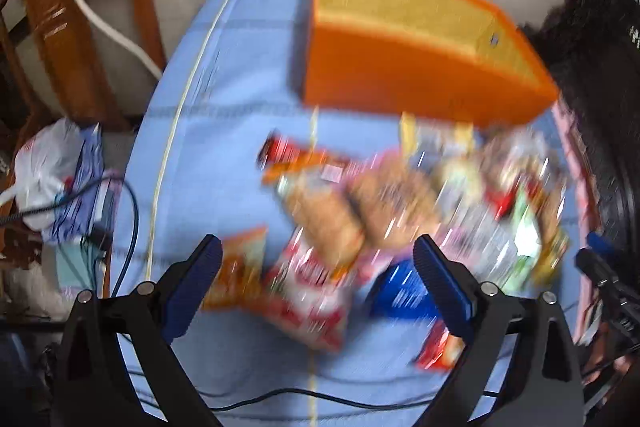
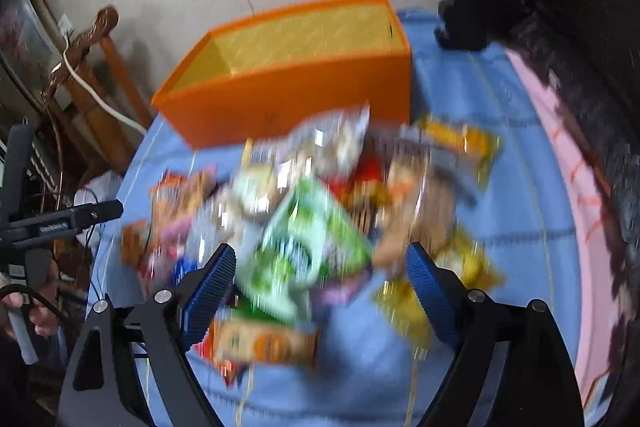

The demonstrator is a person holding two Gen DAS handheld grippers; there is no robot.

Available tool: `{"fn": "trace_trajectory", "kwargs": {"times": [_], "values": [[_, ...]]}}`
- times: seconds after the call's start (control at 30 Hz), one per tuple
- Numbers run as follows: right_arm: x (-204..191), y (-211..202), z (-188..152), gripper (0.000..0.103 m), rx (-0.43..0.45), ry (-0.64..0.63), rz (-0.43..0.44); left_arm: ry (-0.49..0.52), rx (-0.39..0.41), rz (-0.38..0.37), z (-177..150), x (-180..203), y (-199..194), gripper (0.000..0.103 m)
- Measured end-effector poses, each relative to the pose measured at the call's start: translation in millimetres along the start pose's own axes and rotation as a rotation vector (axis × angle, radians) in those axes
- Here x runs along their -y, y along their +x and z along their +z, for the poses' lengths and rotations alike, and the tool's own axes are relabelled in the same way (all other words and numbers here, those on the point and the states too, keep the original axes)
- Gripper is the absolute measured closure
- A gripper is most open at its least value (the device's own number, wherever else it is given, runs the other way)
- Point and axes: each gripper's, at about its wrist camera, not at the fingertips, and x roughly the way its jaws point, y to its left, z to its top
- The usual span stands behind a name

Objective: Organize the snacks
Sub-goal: 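Grasp the pink-white candy bag with the left tool while the right tool grasps a round biscuit pack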

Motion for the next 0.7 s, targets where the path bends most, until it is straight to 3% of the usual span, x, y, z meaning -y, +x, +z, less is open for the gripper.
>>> {"fn": "trace_trajectory", "kwargs": {"times": [0.17, 0.3, 0.43, 0.53, 0.7], "values": [[0, 3, -25, 0.016, -0.051, 0.05, 0.019, 0.026, -0.082, 0.043, -45, -5, 26, 0.009], [-7, -1, -31, 0.016, -0.049, 0.062, 0.036, 0.102, -0.08, 0.078, -62, 6, 34, 0.009], [-12, 0, -40, 0.016, -0.065, 0.062, 0.043, 0.179, -0.068, 0.087, -64, 21, 37, 0.009], [-13, 0, -44, 0.016, -0.077, 0.056, 0.043, 0.195, -0.105, 0.071, -58, 24, 48, 0.009], [-9, -7, -45, 0.016, -0.069, 0.063, 0.028, 0.214, -0.117, 0.116, -47, 20, 72, 0.009]]}}
